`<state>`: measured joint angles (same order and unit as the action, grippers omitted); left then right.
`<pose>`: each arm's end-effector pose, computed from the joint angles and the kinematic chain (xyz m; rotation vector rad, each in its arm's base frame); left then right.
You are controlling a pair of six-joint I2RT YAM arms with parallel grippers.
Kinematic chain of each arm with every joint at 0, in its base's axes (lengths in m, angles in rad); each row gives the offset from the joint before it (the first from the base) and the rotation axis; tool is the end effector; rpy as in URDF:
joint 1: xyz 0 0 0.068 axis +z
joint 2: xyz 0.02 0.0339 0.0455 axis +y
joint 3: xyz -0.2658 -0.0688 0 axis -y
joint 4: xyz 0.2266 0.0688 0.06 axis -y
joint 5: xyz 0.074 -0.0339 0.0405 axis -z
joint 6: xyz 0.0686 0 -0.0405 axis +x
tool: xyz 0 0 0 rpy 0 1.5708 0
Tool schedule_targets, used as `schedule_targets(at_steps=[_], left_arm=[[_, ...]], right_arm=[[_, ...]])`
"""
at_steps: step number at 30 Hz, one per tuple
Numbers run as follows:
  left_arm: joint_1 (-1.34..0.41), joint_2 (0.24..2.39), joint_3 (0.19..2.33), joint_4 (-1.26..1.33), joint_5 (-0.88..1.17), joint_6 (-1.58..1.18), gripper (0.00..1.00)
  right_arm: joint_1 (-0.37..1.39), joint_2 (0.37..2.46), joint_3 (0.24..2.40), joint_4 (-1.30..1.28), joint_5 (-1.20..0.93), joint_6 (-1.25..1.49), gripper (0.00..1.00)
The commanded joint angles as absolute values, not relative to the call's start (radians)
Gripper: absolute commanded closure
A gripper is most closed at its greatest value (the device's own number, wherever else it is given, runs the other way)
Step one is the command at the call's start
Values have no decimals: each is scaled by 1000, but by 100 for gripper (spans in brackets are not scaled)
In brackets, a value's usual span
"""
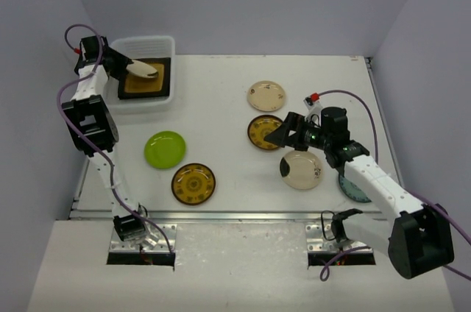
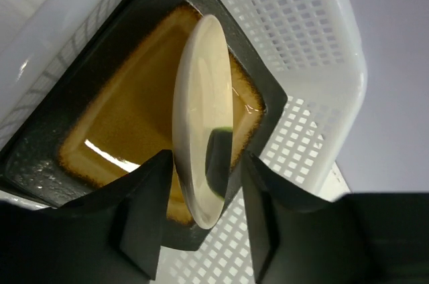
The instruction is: Place the plates into the plastic bin on the countertop
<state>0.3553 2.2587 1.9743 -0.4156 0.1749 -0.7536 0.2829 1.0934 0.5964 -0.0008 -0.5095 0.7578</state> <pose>0.5023 0.1737 0.2217 -1.1257 1.9953 -0.4074 0.2243 0.1000 0.2304 0.1851 2.2029 1.1395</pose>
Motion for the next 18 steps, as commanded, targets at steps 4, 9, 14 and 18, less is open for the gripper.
schedule_targets(at_steps=[4, 9, 14, 18], left_arm=[[363, 2251, 1980, -428, 208, -750, 0], [362, 2272, 2004, -517, 191, -717, 0], [364, 2231, 1975, -556, 152, -694, 0], [361, 2073, 1914, -547, 151, -680, 0]], right_arm=[[415, 1326, 747, -74, -517, 674, 1], [552, 1480, 846, -72, -467, 690, 1], [658, 1601, 908, -20, -441, 723, 1], [742, 1743, 988, -7, -463, 737, 1]])
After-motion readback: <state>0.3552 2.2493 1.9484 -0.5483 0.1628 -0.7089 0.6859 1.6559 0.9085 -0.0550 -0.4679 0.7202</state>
